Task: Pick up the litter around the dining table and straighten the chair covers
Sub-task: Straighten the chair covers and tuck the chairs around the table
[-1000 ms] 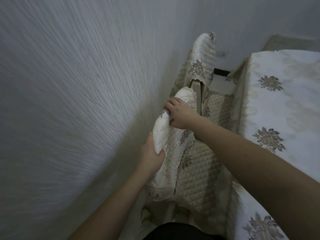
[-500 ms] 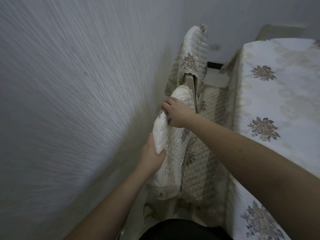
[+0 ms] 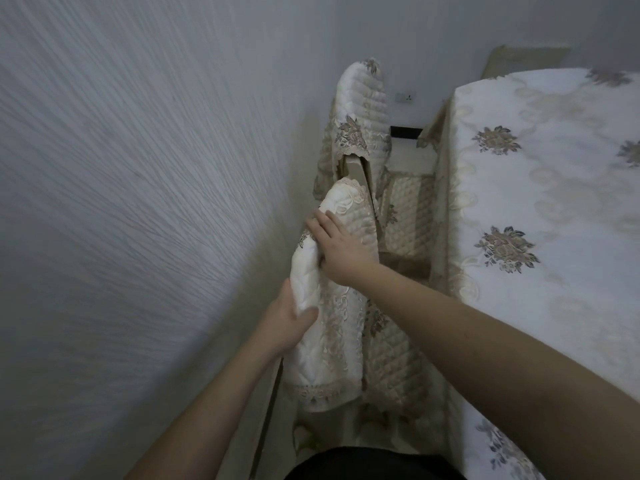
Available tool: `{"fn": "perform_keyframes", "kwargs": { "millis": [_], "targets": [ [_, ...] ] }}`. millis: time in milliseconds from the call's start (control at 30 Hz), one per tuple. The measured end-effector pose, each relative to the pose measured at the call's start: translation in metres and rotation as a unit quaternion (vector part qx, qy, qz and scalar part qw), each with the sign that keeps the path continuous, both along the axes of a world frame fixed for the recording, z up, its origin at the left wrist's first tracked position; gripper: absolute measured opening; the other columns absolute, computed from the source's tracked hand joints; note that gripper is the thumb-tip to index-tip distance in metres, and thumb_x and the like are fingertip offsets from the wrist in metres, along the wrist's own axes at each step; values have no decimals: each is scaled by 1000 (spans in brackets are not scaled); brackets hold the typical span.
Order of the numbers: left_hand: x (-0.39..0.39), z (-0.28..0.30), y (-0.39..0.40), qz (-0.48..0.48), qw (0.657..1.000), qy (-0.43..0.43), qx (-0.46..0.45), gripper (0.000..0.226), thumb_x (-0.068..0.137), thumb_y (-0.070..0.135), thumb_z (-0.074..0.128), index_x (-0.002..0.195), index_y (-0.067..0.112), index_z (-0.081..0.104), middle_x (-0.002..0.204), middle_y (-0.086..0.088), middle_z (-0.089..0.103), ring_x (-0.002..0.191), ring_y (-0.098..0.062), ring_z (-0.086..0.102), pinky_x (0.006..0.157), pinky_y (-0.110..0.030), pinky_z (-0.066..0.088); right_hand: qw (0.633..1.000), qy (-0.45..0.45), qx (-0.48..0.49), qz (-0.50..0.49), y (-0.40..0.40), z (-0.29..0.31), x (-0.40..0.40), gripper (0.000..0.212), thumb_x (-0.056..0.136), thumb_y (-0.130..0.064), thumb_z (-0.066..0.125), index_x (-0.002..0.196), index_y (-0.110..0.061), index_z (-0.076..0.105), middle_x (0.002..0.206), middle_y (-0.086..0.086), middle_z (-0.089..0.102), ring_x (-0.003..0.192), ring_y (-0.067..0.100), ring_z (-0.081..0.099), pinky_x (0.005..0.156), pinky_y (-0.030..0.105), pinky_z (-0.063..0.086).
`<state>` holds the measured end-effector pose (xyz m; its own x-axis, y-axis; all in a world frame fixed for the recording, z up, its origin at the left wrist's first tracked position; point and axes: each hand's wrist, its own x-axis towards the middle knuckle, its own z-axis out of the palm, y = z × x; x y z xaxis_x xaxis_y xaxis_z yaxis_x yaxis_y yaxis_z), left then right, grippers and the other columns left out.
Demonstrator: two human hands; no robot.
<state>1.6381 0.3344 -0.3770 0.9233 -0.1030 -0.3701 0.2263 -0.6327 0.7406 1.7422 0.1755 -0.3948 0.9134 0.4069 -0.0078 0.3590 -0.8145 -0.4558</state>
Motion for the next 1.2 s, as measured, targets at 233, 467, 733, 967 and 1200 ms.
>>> {"fn": "perform_keyframes", "kwargs": {
  "millis": [233,467,733,967,1200],
  "targets": [
    [52,19,2,92,995,-10,21,42,99,40,38,95,6,60,95,-13,62,93,-30,58,75,-33,40,998,16,35,-42,-2,-1,-51,72,90,-18,45,152,-10,9,157,11,17,144,27,19,116,40,19],
    [92,19,-34,25,998,-40,46,56,92,39,59,137,9,44,134,-13,55,123,-29,51,89,-25,34,944,251,165,-137,34,-8,-136,79,96,-51,37,152,-7,2,157,16,15,143,31,21,116,44,19],
    [100,6,-31,5,996,-59,69,62,81,25,73,134,9,46,130,-13,57,118,-30,54,97,-35,43,896,262,248,-259,74,-30,-175,116,76,-45,70,150,-21,-15,159,7,1,146,24,7,118,39,16],
    [103,4,-33,-11,994,-73,78,57,83,21,70,131,3,43,131,-19,54,120,-33,51,96,-35,40,894,215,259,-297,79,-27,-176,99,79,-25,68,152,-10,2,156,7,16,143,23,18,116,37,21],
    [110,6,-30,-24,996,-63,56,58,84,20,68,133,4,42,131,-17,53,120,-33,52,100,-41,43,884,218,261,-321,86,-18,-169,91,83,-21,63,152,-10,6,156,9,19,143,25,20,115,43,24]
  ]
}}
